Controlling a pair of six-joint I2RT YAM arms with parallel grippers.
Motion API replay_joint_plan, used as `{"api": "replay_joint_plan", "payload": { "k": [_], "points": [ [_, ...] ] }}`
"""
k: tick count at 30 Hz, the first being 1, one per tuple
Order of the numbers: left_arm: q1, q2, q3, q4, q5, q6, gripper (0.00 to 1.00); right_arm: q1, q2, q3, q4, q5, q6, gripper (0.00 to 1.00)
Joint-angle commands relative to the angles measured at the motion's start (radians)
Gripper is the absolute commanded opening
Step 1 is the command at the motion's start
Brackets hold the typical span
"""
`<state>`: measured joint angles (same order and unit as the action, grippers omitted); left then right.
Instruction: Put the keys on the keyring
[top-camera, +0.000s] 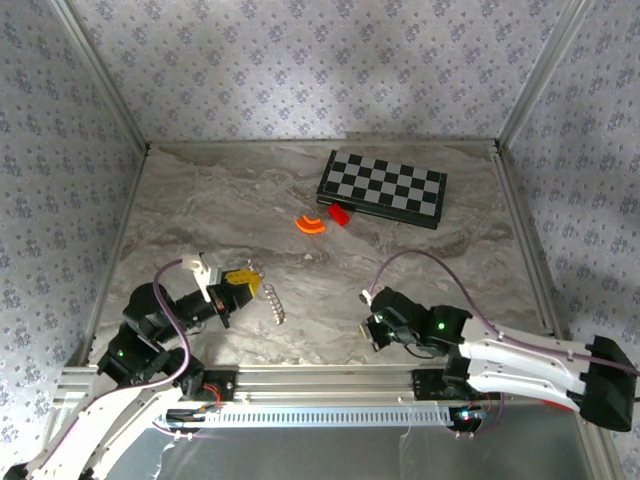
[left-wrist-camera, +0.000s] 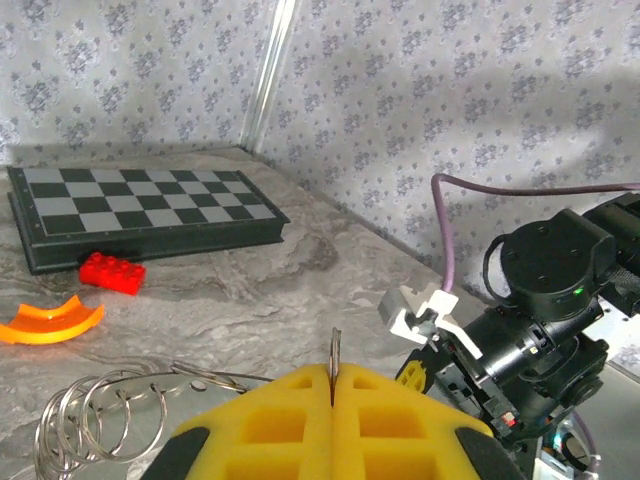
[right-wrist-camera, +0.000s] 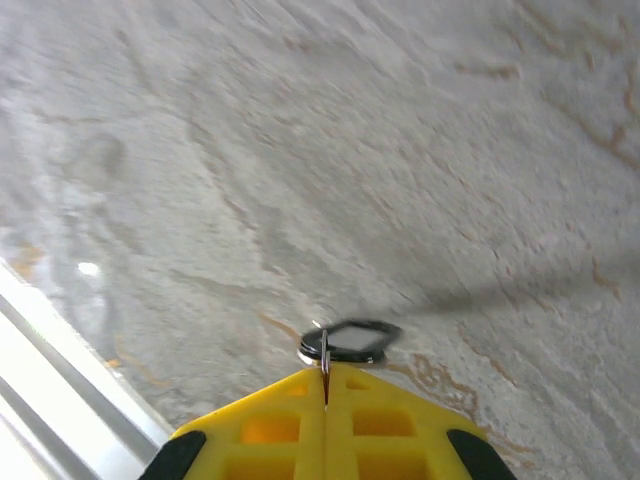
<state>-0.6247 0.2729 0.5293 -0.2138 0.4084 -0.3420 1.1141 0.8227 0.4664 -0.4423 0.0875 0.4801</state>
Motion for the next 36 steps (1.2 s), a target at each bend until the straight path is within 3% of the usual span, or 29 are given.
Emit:
{"api": "replay_joint_plan", "payload": {
  "k": [1, 7, 15, 36],
  "points": [
    [-0.008, 0.008, 0.085, 0.008, 0.054, 0.015, 0.0, 0.049, -0.102, 0.013, 0.01, 0.063, -0.097, 0.0],
    [-0.01, 0.077, 0.143, 0.014, 0.159, 0.015, 0.0, 0.124, -0.205, 0.07, 0.069, 0.083, -0.297, 0.0],
    [-0.025, 0.117, 0.184, -0.007, 0.236, 0.041, 0.0, 0.13, -0.189, 0.151, 0.131, -0.036, -0.477, 0.0],
    [-0.089, 0.267, 0.287, -0.132, 0.347, 0.266, 0.0, 0.131, -0.107, 0.327, 0.126, -0.201, -0.521, 0.0]
  ]
}}
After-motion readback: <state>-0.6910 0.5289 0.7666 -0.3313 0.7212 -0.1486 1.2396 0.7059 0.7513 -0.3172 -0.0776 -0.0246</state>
